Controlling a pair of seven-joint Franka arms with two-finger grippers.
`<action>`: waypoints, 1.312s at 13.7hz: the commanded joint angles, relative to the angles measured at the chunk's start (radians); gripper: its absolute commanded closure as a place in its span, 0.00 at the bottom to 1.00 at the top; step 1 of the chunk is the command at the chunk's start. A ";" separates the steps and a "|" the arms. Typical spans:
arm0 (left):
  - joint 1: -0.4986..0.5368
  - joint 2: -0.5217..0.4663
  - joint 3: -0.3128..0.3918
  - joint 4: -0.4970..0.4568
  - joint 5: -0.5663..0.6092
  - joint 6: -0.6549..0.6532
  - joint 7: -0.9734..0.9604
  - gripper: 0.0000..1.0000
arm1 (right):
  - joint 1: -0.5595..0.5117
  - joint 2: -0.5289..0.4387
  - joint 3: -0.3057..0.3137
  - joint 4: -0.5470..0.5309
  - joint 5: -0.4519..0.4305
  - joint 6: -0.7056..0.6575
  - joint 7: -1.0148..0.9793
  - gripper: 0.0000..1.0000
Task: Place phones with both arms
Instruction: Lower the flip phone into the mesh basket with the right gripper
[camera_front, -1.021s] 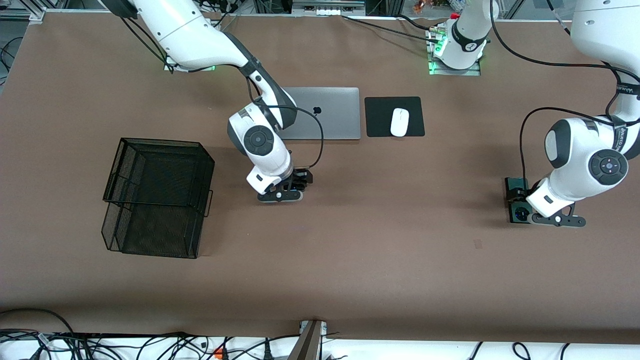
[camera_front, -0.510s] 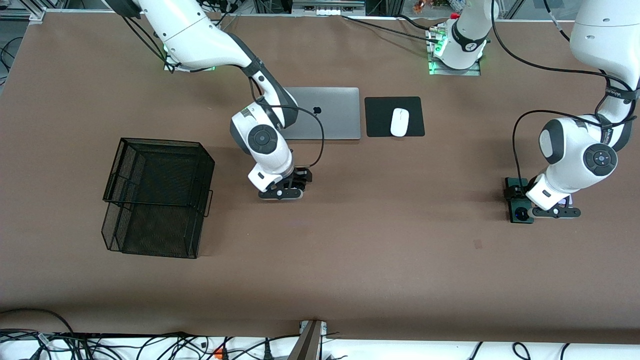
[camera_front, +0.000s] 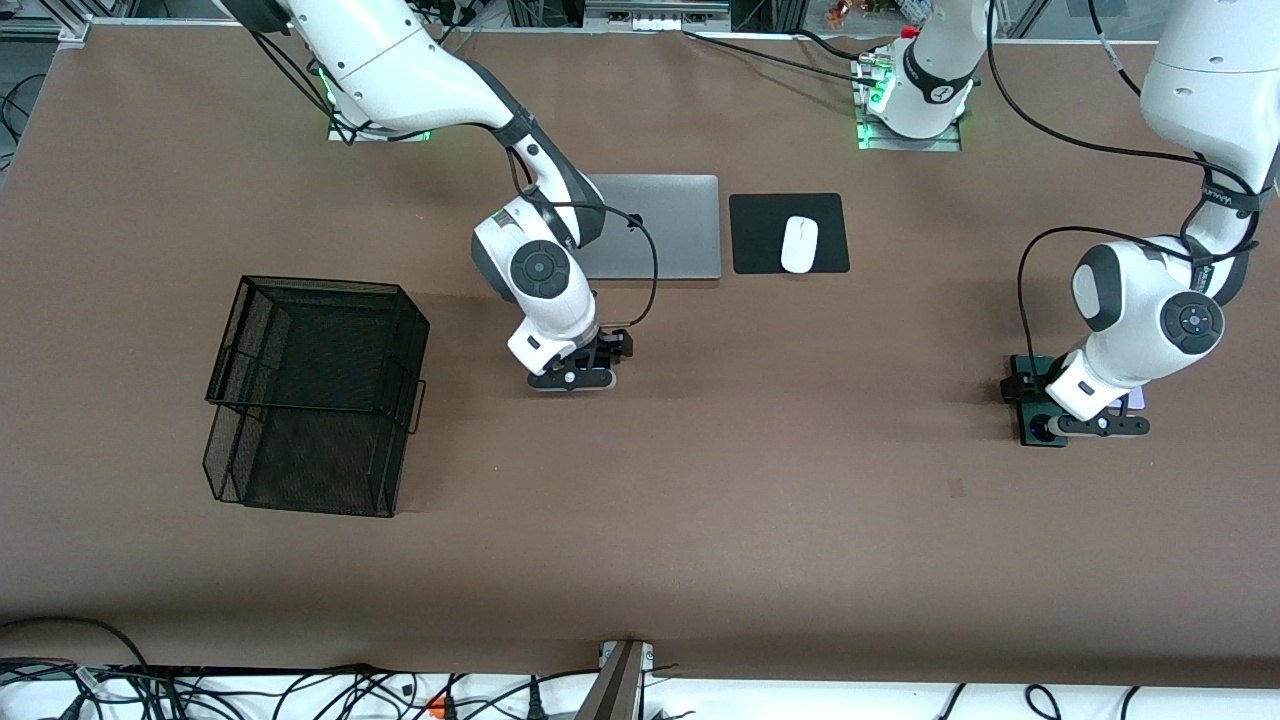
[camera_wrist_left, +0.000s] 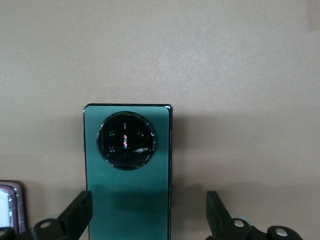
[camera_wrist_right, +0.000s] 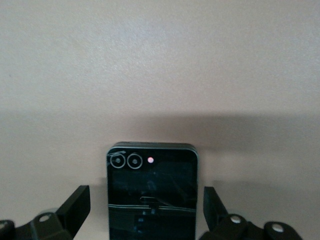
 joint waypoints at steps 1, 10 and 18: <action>0.041 0.013 -0.028 -0.003 -0.020 0.020 0.051 0.00 | 0.015 -0.016 -0.008 -0.034 -0.023 0.018 0.026 0.00; 0.055 0.027 -0.026 0.001 -0.018 0.038 0.086 0.00 | 0.073 0.007 -0.076 -0.055 -0.038 0.079 0.024 0.18; 0.064 0.053 -0.026 0.001 -0.015 0.063 0.086 0.00 | 0.078 -0.239 -0.162 -0.048 -0.044 -0.199 0.129 1.00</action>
